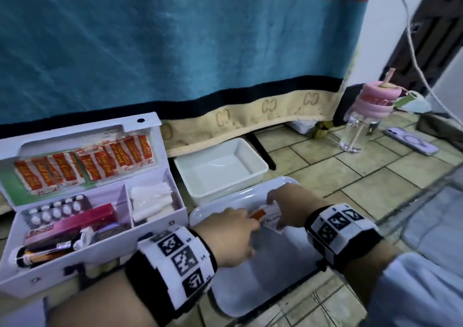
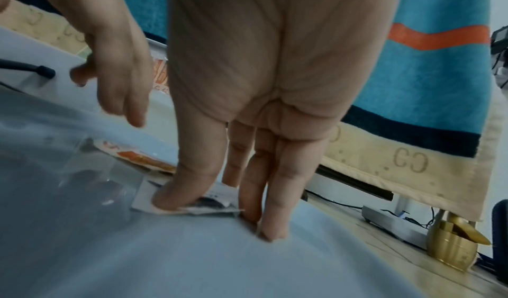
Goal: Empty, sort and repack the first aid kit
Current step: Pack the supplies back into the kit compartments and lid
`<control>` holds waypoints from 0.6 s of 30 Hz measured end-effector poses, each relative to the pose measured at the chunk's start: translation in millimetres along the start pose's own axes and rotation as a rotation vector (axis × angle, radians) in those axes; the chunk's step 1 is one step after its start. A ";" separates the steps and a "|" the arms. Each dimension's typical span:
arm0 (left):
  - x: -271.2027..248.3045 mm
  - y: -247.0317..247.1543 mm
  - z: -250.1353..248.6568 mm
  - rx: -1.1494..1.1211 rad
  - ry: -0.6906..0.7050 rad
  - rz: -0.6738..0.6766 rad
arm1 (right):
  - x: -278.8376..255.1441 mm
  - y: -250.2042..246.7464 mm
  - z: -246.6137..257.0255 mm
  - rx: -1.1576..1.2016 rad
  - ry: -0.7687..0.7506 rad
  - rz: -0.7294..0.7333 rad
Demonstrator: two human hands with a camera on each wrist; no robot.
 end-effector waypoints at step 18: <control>58.8 -1.2 -6.2 -0.036 -0.173 -0.110 | 4.5 -6.6 -21.4 -0.059 -0.067 -0.036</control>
Point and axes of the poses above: each hand's wrist, its own x-axis towards the middle knuckle, its own y-axis out of the palm, z = x × y, the point moved 4 cm from there along x, towards the middle knuckle, and after that the axes turned 11 degrees about -x, right-handed, at the moved point
